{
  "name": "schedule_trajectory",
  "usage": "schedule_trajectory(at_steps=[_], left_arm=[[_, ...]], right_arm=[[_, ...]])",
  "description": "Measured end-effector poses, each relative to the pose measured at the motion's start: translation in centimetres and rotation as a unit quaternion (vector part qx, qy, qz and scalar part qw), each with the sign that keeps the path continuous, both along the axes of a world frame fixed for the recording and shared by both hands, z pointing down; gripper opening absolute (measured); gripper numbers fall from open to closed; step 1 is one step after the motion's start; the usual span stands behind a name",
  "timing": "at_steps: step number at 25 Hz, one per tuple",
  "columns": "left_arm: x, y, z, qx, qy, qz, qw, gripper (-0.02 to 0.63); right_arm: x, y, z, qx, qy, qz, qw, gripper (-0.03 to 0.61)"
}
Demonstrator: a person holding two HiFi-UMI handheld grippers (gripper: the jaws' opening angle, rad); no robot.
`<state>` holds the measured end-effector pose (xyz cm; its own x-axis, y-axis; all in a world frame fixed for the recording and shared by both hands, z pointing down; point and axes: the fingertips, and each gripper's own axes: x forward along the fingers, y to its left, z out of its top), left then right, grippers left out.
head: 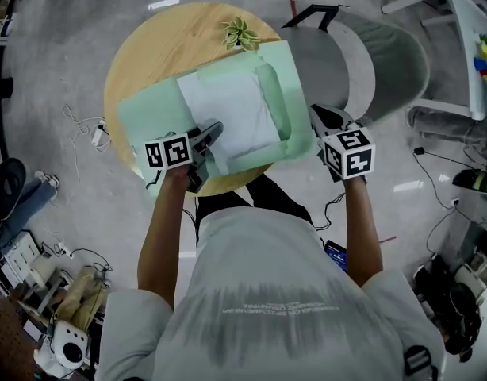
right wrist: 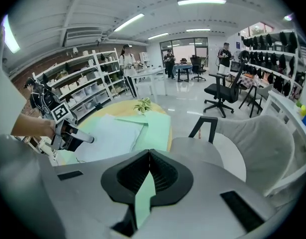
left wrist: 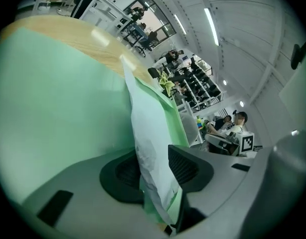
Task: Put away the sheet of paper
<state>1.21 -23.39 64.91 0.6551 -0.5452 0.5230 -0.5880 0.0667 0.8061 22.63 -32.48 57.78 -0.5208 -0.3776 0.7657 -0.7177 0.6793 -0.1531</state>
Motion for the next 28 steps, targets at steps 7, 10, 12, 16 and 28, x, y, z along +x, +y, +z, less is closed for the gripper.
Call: schedule_trajectory(at_steps=[7,10,12,16,28], left_arm=[[-2.5,2.7,1.0,-0.034,-0.058,0.007,0.9977,0.196],[-2.8,3.4,1.1,-0.033,-0.058,0.007,0.9977,0.143],[-2.4,3.5,1.2,-0.037,-0.040,0.003,0.9985,0.110],[-1.7,2.8,1.1,-0.029,-0.043,0.013,0.9986,0.047],[0.8,0.3,1.1,-0.029,-0.010,-0.010,0.9995,0.032]], right_arm=[[-0.5,0.2,1.0,-0.008,-0.002,-0.003,1.000,0.028],[-0.2,0.3,1.2,-0.009,-0.001,0.000,1.000,0.028],[0.0,0.4,1.3,-0.010,0.001,0.003,1.000,0.028],[0.4,0.6,1.3,-0.009,0.001,0.012,1.000,0.028],[1.7,1.4,0.8,-0.005,0.006,0.031,0.999,0.028]])
